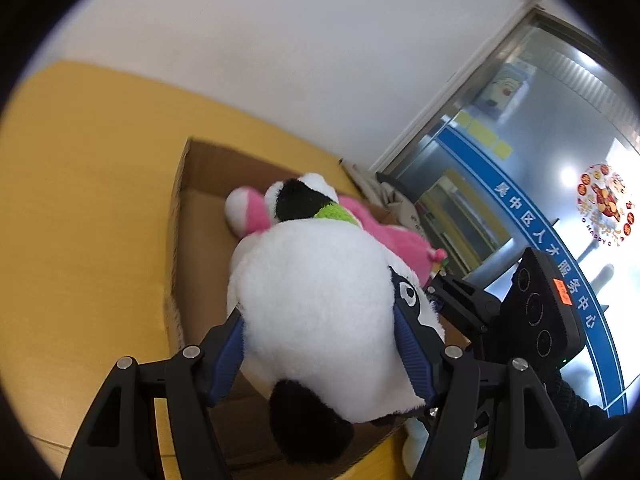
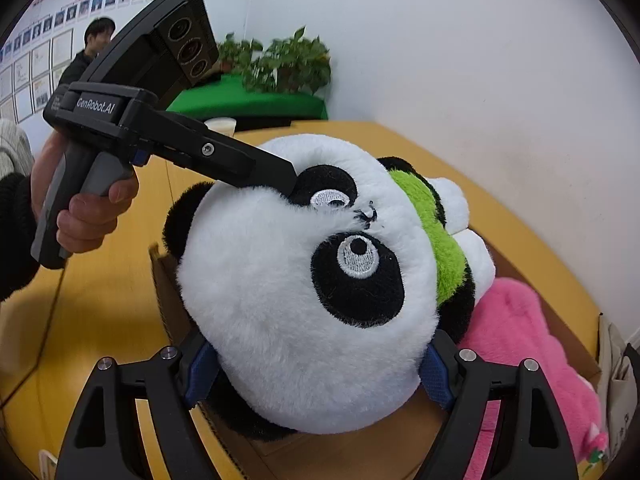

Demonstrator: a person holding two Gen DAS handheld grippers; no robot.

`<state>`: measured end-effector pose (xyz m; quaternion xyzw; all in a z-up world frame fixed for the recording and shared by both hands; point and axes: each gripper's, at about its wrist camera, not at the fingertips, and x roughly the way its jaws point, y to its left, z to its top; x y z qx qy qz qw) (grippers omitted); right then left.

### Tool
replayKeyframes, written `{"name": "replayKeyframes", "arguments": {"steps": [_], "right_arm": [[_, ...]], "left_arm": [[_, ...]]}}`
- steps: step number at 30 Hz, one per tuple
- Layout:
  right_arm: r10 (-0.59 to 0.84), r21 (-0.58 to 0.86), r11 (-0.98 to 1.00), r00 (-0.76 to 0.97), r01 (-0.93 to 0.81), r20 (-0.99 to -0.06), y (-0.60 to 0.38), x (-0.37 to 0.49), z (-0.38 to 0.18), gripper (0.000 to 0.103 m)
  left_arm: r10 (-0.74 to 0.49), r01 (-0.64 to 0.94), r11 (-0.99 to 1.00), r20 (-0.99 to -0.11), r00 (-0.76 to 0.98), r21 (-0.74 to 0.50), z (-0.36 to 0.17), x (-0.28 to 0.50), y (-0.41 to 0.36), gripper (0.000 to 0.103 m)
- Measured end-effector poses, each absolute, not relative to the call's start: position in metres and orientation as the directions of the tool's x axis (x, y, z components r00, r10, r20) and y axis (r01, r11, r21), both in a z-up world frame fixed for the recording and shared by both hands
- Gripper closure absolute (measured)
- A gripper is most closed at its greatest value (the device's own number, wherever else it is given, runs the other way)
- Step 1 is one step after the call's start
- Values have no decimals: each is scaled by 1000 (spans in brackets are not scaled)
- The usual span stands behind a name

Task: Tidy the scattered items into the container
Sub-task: 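Lift the panda with both grippers and lower it into the box, then open both grippers and move them to the light blue plush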

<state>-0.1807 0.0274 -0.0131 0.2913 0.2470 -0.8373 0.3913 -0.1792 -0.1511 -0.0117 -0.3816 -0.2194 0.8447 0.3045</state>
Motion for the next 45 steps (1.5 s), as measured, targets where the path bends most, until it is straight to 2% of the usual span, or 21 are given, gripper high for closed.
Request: {"name": "replayKeyframes", "arguments": {"steps": [2, 6, 10, 13, 15, 18, 21, 23, 28, 33, 36, 41, 45], "right_arm": [[-489, -189, -559, -505, 807, -711, 24, -186, -26, 17], [-456, -210, -531, -486, 821, -746, 16, -189, -38, 16], [-477, -166, -510, -438, 844, -762, 11, -193, -38, 15], [-462, -164, -495, -418, 853, -782, 5, -193, -43, 11], [-442, -168, -510, -425, 843, -790, 6, -196, -46, 4], [-417, -149, -561, -434, 814, -798, 12, -197, -45, 3], [-437, -148, -586, -465, 796, -770, 21, -183, -29, 3], [-473, -121, -615, -487, 780, -734, 51, -153, -16, 3], [-559, -39, -689, -564, 724, -608, 109, -106, 44, 0], [-499, -22, -803, -691, 596, -522, 160, -36, 77, 0], [-454, -5, -855, -752, 519, -478, 169, -8, 75, 0], [-448, 115, -884, -751, 453, -486, 193, 20, 57, 0], [-478, 206, -875, -721, 438, -502, 207, 41, 43, 0]], "left_arm": [[678, -319, -723, -540, -498, -613, -26, -181, -150, 35], [683, -301, -712, -526, -506, -635, -33, -173, -157, 35], [627, -283, -764, -561, -541, -581, -26, -156, -156, 35], [609, -260, -777, -579, -543, -573, -25, -150, -158, 32], [601, -232, -778, -584, -546, -584, -22, -146, -160, 32], [542, -200, -820, -615, -572, -537, -11, -135, -159, 26], [444, -161, -877, -634, -633, -453, 5, -115, -161, 26], [422, -165, -887, -612, -669, -431, 20, -95, -162, 26], [332, -158, -931, -584, -740, -330, 54, -47, -148, 26], [331, -207, -938, -544, -771, -277, 75, -6, -120, 26], [348, -242, -934, -525, -777, -261, 81, 16, -104, 25], [376, -306, -927, -515, -770, -219, 92, 4, -87, 25], [337, -277, -942, -568, -751, -192, 84, -52, -91, 25]]}}
